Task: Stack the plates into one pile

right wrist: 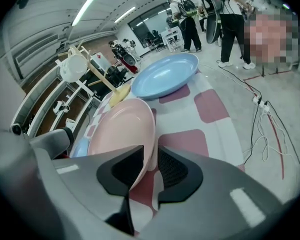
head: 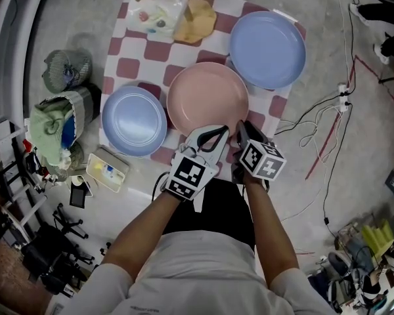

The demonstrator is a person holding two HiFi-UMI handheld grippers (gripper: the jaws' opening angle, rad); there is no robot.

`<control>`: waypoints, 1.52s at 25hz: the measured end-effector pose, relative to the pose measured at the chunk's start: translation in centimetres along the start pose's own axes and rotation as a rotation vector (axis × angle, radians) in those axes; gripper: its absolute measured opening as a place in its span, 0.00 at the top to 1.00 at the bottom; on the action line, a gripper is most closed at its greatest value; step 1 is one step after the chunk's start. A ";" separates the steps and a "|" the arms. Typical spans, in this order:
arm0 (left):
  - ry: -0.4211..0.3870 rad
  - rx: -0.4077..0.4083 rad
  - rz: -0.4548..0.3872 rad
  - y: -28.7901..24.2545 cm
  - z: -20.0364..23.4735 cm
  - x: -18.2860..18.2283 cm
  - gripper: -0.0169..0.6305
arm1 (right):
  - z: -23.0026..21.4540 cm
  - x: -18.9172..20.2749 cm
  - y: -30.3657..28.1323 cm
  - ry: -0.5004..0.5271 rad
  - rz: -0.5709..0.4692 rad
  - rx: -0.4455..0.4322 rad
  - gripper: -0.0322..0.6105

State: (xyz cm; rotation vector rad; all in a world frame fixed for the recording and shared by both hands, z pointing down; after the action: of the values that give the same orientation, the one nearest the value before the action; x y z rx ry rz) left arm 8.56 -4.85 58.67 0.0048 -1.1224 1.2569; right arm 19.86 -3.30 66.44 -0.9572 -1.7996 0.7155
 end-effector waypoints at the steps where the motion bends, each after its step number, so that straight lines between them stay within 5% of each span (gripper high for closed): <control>1: 0.000 -0.001 0.001 0.0 0.0 0.2 0.96 | -0.1 0.2 -0.3 -0.013 0.006 -0.001 0.83; 14: 0.016 -0.019 -0.019 1.7 0.2 1.2 0.96 | -0.6 1.4 -2.1 -0.306 0.008 -0.073 0.90; 28: 0.007 -0.001 -0.072 4.5 -1.2 0.0 0.96 | 0.8 -0.1 2.2 -0.311 -0.047 -0.110 0.90; 38: 0.011 -0.047 -0.144 9.8 -0.2 -1.2 0.96 | 8.0 -0.7 3.0 -0.230 -0.029 -0.183 0.89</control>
State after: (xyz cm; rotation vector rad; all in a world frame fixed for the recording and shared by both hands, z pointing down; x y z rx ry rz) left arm 1.55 -1.95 52.39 0.0428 -1.1222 1.1007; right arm 13.55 -2.82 60.66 -0.9990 -2.1053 0.6728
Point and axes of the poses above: the fingertips, and each gripper's own axes: y backward along the fingers, z to its left, x out of its underside, the point moved 5 cm from there along y, backward along the fingers, and after that the axes turned 11 degrees about y, right-handed, at the moved point
